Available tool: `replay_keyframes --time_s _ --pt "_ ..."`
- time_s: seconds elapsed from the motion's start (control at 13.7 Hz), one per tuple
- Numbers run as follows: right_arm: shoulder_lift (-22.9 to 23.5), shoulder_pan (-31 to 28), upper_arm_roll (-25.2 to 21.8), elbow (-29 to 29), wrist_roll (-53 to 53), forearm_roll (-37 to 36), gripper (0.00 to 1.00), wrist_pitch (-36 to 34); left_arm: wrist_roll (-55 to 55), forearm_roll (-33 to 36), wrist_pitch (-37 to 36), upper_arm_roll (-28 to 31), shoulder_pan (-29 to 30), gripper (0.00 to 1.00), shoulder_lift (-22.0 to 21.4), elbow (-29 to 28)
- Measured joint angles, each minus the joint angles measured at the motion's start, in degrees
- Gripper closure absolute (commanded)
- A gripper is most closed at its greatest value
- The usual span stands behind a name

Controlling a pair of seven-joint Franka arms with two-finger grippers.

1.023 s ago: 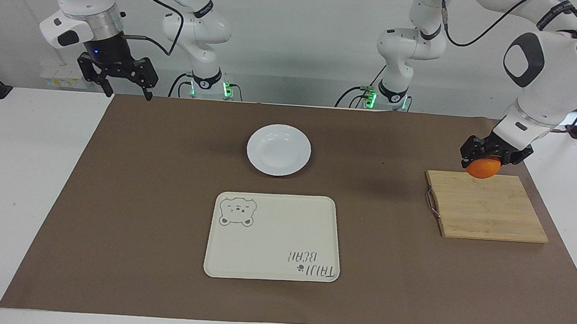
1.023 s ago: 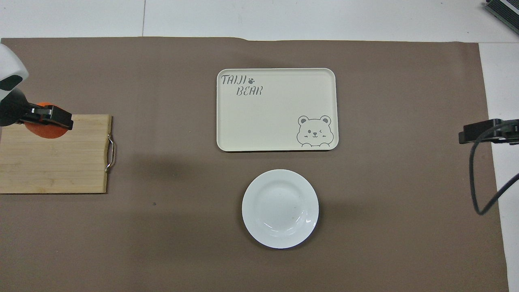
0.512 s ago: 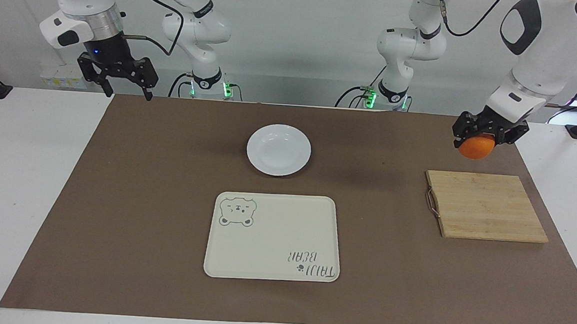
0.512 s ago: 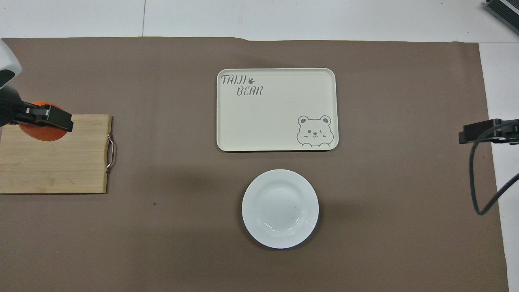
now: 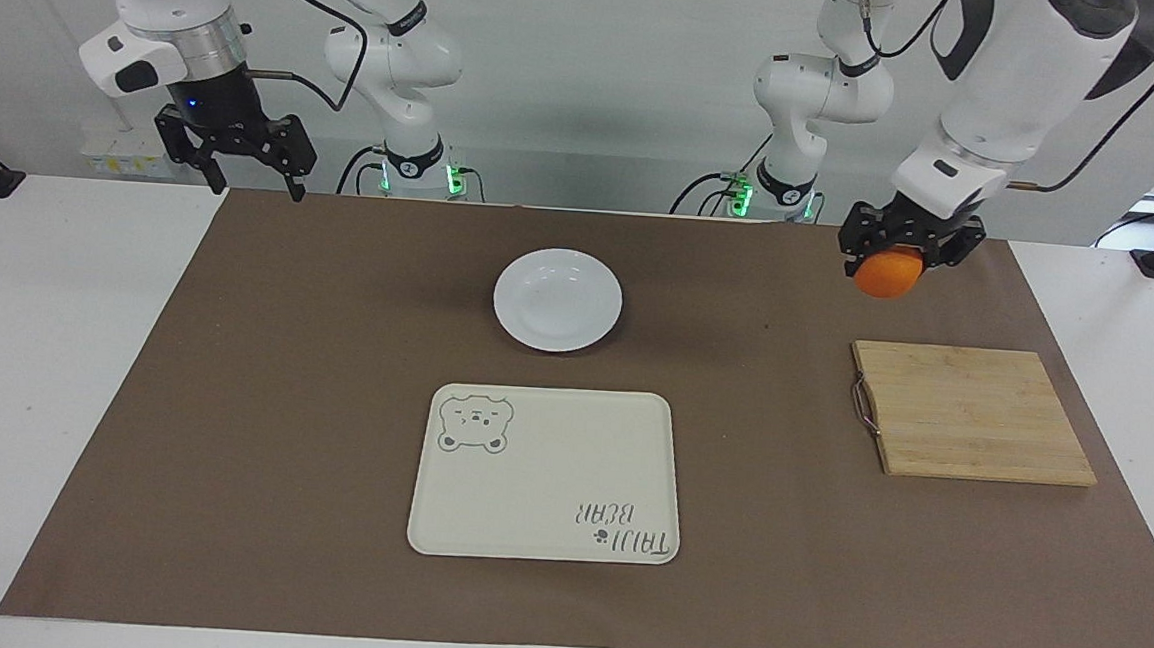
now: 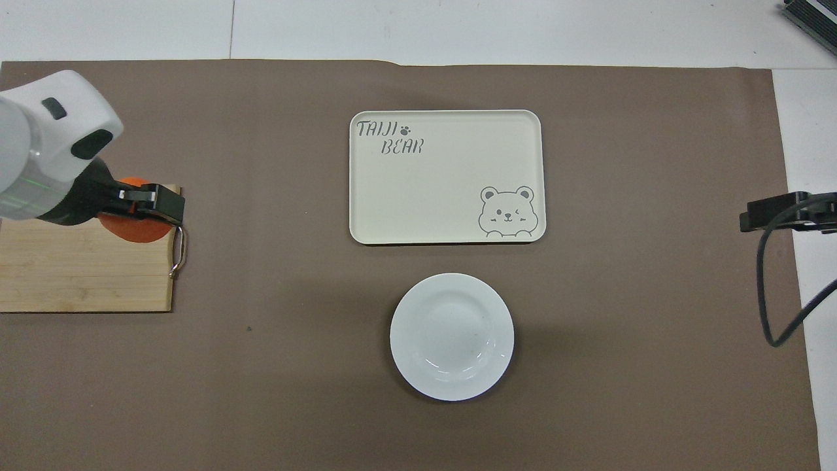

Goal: Place orange and plate with both arms
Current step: 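Lift the orange with the left gripper and carry it over the plate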

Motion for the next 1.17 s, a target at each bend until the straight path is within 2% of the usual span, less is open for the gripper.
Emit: replay_keyframes --time_s 0.44,0.88,1.17 --pt "0.0 0.0 0.0 0.0 0.0 0.0 0.0 0.0 -15.9 0.0 7.38 -0.25 -12.14 1.0 0.08 -5.59" --pt "0.0 0.0 0.0 0.0 0.0 0.0 0.0 0.0 -28.97 0.0 18.58 -0.31 -23.38 1.0 0.82 -14.51" --pt "0.0 0.0 0.0 0.0 0.0 0.0 0.0 0.0 -36.38 0.0 29.2 -0.34 -30.6 1.0 5.21 -19.04"
